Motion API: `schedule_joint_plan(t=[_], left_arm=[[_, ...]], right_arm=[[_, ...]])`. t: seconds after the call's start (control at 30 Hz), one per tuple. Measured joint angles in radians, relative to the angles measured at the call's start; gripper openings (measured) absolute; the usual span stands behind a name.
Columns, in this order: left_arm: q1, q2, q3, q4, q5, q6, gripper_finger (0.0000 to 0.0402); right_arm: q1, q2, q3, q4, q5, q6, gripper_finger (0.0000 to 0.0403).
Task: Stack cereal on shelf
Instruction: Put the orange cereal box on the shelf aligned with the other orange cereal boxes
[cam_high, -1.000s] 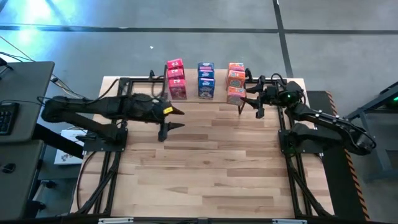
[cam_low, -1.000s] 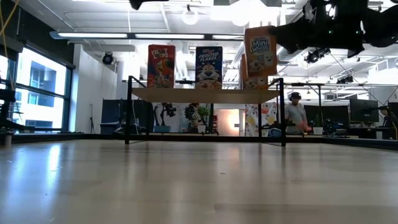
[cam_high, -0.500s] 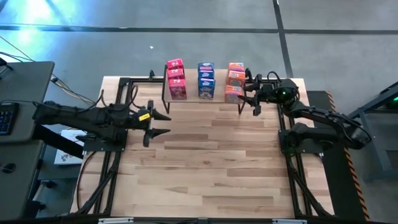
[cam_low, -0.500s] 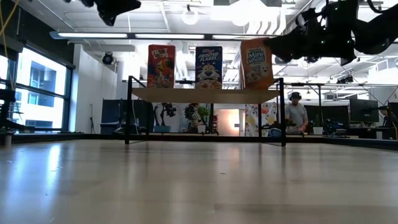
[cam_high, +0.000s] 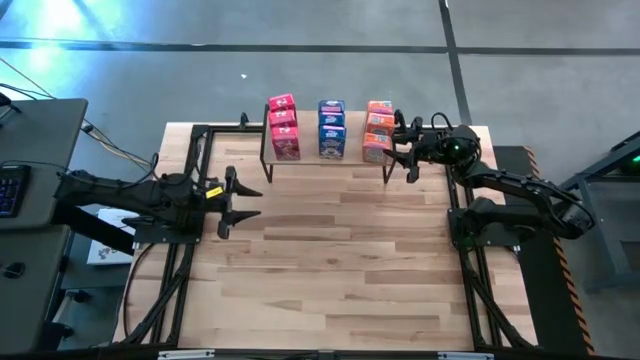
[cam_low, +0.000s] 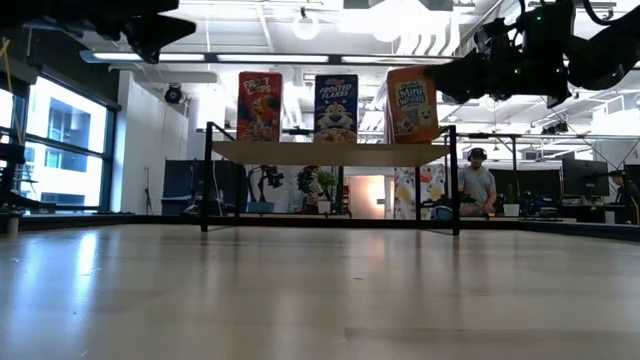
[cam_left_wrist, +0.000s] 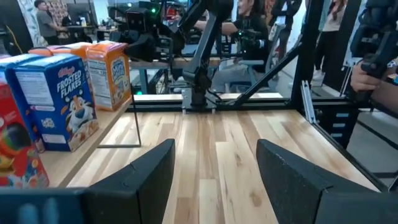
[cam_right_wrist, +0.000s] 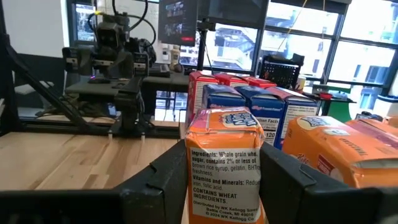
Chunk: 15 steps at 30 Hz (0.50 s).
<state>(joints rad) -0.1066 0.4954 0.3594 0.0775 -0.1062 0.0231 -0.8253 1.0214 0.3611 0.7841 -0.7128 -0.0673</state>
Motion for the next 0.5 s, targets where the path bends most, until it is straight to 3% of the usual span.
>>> schedule_joint_plan(t=[0.5], left_arm=[[0.000, -0.256, -0.224, 0.059, 0.033, 0.039, 0.0216]], right_arm=[[0.000, 0.000, 0.000, 0.000, -0.003, 0.000, 0.0154]])
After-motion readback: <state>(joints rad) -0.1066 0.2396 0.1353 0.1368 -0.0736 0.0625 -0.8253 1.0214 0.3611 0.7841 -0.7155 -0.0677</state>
